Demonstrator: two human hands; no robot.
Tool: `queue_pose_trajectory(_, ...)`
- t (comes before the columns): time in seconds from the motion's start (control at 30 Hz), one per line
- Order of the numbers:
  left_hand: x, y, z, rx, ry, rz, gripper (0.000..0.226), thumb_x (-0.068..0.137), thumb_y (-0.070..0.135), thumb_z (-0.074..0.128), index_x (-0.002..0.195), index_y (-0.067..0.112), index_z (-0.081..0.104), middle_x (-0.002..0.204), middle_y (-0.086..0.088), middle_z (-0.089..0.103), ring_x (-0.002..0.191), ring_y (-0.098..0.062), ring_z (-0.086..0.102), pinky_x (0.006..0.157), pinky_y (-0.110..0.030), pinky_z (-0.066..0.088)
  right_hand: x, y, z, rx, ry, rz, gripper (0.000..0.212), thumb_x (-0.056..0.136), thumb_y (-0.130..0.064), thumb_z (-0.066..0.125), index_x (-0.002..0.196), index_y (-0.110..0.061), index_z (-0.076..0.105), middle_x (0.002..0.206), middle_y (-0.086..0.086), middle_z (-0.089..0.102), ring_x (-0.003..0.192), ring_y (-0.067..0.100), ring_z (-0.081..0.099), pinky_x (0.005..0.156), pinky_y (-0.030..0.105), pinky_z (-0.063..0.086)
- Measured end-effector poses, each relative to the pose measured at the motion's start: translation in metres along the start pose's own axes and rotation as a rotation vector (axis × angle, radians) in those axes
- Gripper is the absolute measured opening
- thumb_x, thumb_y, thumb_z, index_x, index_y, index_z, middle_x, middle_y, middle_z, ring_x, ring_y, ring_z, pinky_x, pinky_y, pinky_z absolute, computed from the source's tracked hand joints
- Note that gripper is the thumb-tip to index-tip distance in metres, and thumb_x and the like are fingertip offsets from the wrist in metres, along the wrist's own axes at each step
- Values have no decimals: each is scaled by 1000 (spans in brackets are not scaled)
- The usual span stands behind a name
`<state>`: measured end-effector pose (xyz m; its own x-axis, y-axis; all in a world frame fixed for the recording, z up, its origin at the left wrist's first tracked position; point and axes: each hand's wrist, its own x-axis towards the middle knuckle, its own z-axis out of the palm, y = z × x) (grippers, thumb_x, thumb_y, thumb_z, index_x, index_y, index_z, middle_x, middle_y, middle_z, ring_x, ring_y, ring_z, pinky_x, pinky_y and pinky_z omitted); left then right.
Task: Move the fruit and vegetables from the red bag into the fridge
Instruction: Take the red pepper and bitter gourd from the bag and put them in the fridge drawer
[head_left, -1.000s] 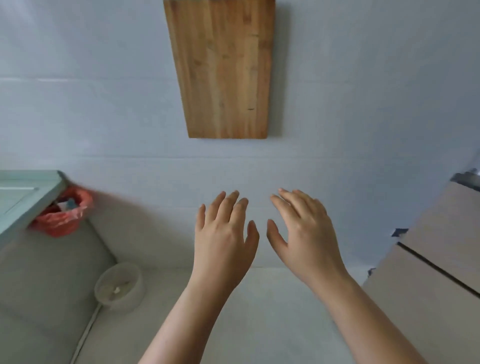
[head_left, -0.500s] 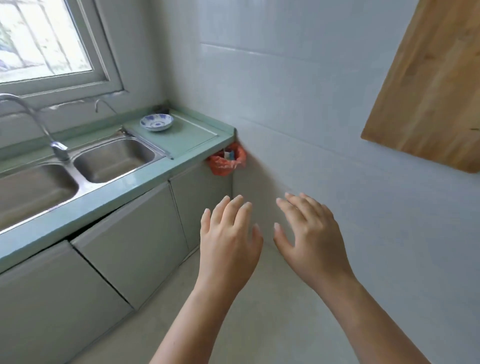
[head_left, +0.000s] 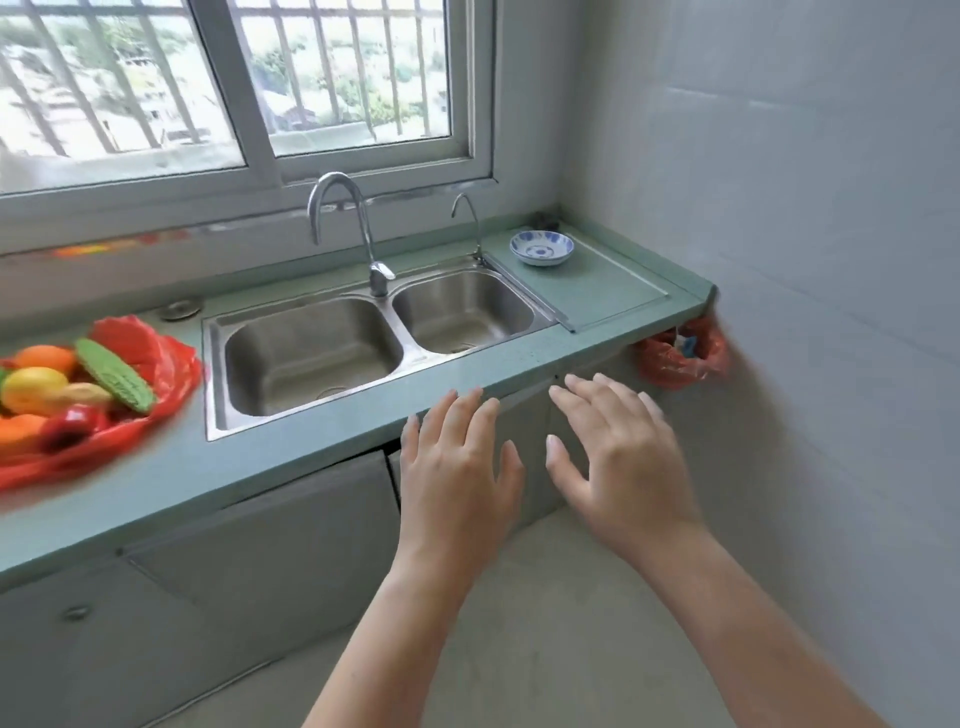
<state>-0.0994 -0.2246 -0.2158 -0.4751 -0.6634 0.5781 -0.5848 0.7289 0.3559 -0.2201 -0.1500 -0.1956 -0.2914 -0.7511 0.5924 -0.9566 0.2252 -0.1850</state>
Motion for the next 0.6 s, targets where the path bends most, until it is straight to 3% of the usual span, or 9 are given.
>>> queue_pose_trajectory(0.2, 9, -111, -31, 93, 53, -125, 43, 80, 29, 43, 108, 5, 64, 116, -13, 64, 112, -32, 58, 88, -55, 46, 52, -87, 73, 116, -33, -150, 44, 78, -33, 42, 107, -8, 64, 110, 10, 66, 104, 29, 60, 88, 51, 45)
queue_pose_trajectory(0.6, -2, -269, -60, 306, 119, -454, 44, 79, 31, 42, 107, 6, 66, 113, -11, 66, 108, -30, 60, 90, -56, 42, 122, -216, 204, 376, -206, -437, 43, 79, -31, 45, 108, -6, 63, 108, 12, 66, 103, 33, 60, 86, 51, 48)
